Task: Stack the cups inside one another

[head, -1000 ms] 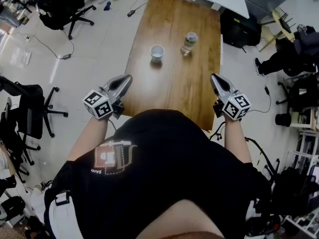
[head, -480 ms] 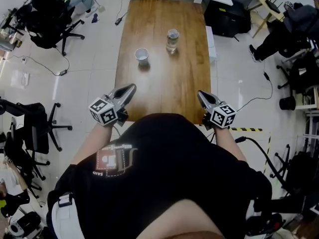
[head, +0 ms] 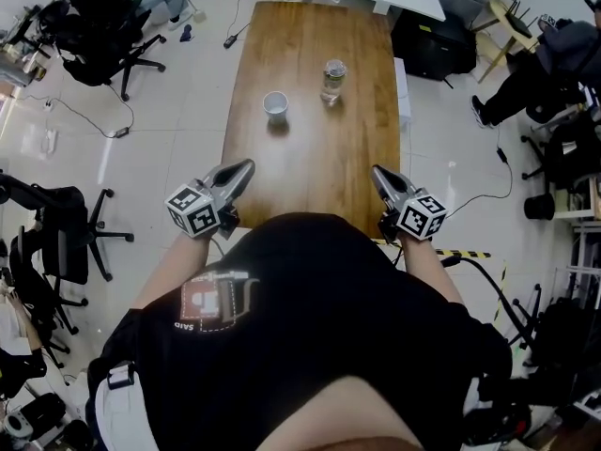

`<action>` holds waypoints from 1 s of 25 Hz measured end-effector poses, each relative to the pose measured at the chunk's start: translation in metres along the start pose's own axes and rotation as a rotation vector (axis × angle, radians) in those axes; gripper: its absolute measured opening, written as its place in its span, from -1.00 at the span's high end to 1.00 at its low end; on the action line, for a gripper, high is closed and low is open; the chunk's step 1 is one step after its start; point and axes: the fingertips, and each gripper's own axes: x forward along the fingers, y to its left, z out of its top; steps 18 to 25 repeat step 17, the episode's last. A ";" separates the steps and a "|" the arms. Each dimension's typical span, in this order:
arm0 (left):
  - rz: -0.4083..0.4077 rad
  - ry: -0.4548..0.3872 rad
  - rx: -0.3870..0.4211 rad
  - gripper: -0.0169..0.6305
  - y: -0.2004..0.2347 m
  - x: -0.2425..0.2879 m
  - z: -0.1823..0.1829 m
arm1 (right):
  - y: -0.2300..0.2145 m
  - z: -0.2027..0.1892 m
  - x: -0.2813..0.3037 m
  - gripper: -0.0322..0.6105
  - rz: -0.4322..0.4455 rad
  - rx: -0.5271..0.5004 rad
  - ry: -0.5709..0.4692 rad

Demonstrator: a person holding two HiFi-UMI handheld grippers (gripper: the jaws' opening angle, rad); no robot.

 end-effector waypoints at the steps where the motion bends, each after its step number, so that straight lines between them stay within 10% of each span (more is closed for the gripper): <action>1: 0.002 -0.003 0.001 0.94 0.001 -0.002 0.001 | 0.003 -0.003 0.002 0.86 0.006 -0.005 0.010; 25: 0.005 -0.014 0.007 0.94 -0.001 -0.013 0.006 | 0.008 0.014 0.001 0.86 0.014 -0.073 0.010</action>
